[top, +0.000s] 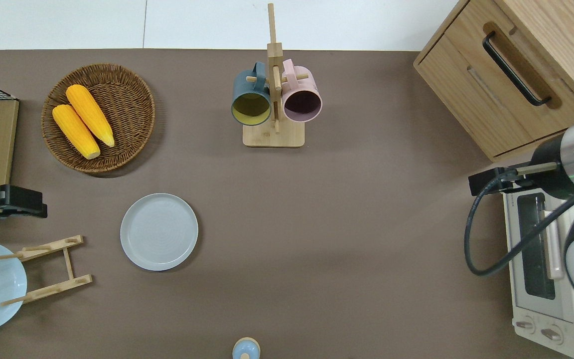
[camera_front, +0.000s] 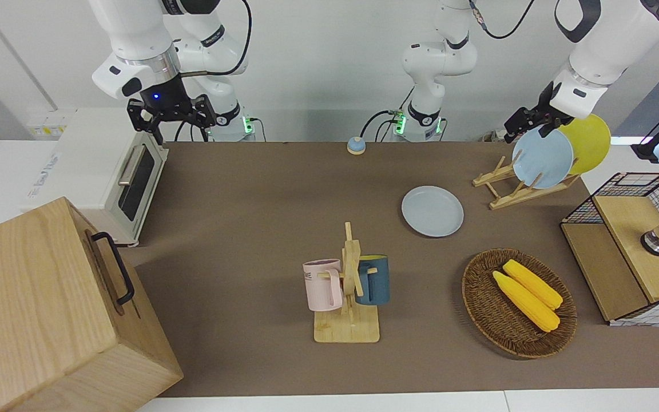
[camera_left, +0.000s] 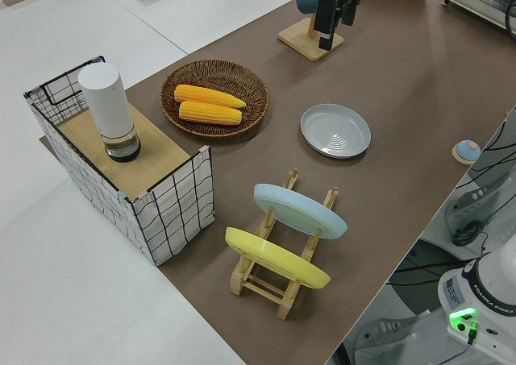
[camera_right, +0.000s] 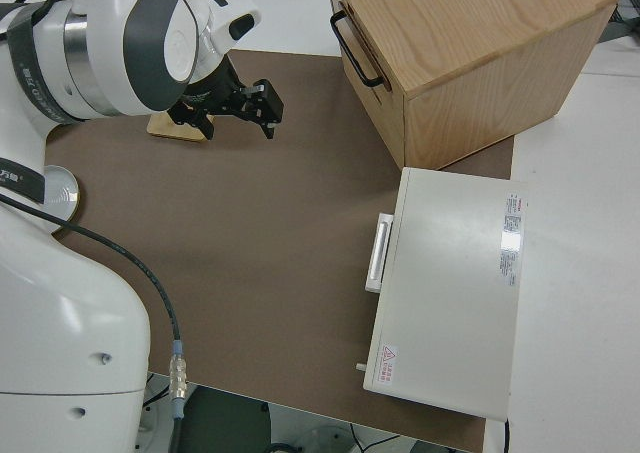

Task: Pick gray plate from table and place it on lower plate rack with left arm
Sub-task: 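Move the left gripper toward the gray plate's edge nearest the rack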

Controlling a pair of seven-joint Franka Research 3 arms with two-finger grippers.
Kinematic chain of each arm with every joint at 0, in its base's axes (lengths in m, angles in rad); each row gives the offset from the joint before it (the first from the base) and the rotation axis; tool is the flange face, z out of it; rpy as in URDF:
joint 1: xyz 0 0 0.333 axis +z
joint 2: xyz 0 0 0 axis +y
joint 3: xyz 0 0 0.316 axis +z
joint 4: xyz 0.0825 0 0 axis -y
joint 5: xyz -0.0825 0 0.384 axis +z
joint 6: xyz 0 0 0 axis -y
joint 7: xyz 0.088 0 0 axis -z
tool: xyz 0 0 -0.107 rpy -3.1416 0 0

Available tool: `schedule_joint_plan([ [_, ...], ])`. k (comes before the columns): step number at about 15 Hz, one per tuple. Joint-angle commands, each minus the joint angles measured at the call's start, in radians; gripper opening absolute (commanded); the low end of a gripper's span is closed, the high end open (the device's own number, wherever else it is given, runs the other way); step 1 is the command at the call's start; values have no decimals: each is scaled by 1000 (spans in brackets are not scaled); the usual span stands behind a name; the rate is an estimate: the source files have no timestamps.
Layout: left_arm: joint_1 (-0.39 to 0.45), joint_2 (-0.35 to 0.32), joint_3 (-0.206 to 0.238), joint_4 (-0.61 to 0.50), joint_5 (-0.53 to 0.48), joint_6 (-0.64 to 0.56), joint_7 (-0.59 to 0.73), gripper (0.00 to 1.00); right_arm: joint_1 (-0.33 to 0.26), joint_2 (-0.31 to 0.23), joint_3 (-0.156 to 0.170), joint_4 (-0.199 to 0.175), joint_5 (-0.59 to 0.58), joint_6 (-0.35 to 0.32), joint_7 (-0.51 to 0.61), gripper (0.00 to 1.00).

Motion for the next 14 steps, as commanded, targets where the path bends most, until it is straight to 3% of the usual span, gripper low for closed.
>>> schedule_joint_plan([
  [1, -17, 39, 21, -119, 37, 30, -70, 991, -19, -1, 17, 9, -1, -14, 12, 983],
  [10, -9, 77, 21, -141, 31, 38, -69, 991, -19, -1, 17, 9, -1, -14, 12, 983],
  [14, 0, 77, 20, -242, 20, 152, -67, 991, -19, -1, 17, 9, -1, -14, 12, 983],
])
